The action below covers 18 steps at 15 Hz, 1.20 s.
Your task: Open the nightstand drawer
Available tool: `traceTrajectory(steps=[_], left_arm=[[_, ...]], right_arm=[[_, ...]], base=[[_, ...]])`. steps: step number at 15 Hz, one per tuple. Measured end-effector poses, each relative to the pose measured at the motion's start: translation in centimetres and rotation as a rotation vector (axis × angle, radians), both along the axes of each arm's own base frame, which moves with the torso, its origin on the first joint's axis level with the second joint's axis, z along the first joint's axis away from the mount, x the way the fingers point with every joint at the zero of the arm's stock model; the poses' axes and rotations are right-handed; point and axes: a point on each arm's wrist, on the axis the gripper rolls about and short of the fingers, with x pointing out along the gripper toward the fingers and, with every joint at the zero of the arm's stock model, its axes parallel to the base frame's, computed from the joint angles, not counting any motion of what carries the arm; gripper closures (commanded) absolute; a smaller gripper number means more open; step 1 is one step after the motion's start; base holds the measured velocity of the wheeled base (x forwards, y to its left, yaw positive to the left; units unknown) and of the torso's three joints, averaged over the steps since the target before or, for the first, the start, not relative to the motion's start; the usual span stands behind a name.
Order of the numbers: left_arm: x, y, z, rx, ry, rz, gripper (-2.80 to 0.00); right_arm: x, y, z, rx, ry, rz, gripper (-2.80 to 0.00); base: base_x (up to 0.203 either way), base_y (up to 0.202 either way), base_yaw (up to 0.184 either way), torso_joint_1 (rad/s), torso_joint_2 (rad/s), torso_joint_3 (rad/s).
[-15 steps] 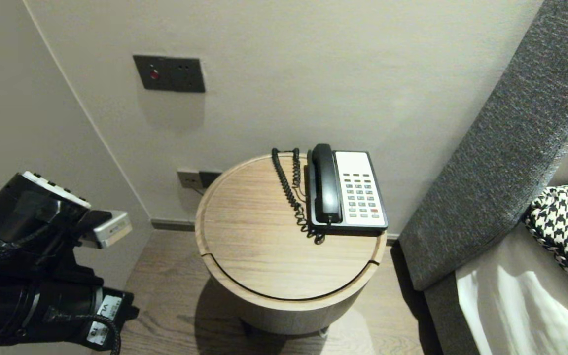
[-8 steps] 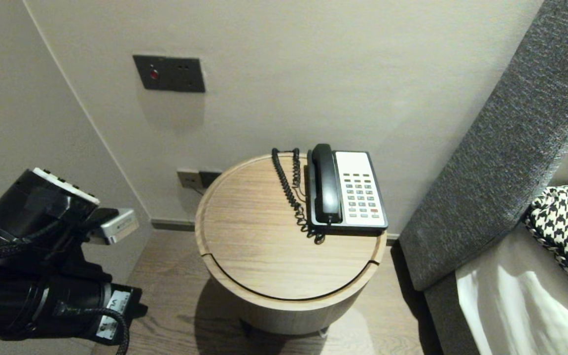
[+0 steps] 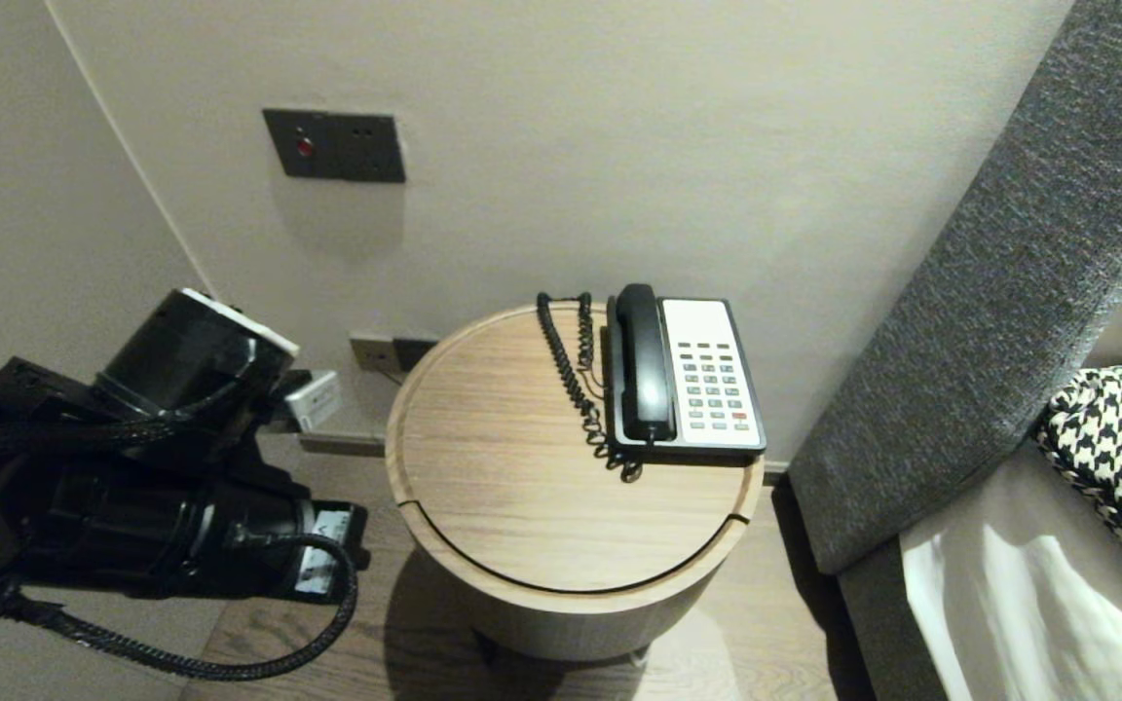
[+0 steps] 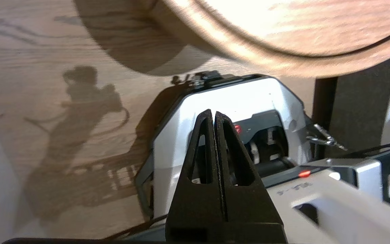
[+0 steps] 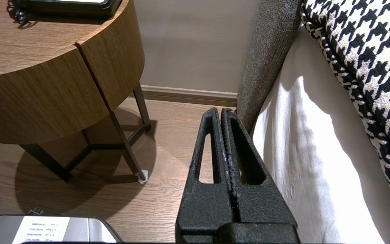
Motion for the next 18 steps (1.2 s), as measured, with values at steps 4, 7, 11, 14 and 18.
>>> traceTrajectory(steps=[4, 7, 11, 14, 18], left_arm=[[1.8, -2.1, -0.3, -0.004, 0.012, -0.002, 0.00], [2.7, -3.0, -1.0, 0.002, 0.029, 0.003, 0.00], [4.1, -4.2, -2.2, -0.011, 0.019, 0.014, 0.00], [4.6, -4.7, -3.1, 0.008, 0.042, 0.017, 0.00], [5.1, -5.2, -4.2, 0.023, 0.063, 0.016, 0.00]], right_arm=[[0.0, 0.0, 0.0, 0.000, 0.000, 0.000, 0.00], [0.0, 0.0, 0.0, 0.000, 0.000, -0.001, 0.00], [0.0, 0.0, 0.0, 0.000, 0.000, -0.001, 0.00], [0.0, 0.0, 0.0, 0.000, 0.000, 0.000, 0.00], [0.0, 0.0, 0.0, 0.000, 0.000, -0.002, 0.00]], base=[[0.000, 0.000, 0.000, 0.000, 0.00, 0.000], [0.000, 0.000, 0.000, 0.000, 0.00, 0.000], [0.000, 0.000, 0.000, 0.000, 0.00, 0.000], [0.000, 0.000, 0.000, 0.000, 0.00, 0.000], [0.000, 0.000, 0.000, 0.000, 0.00, 0.000]])
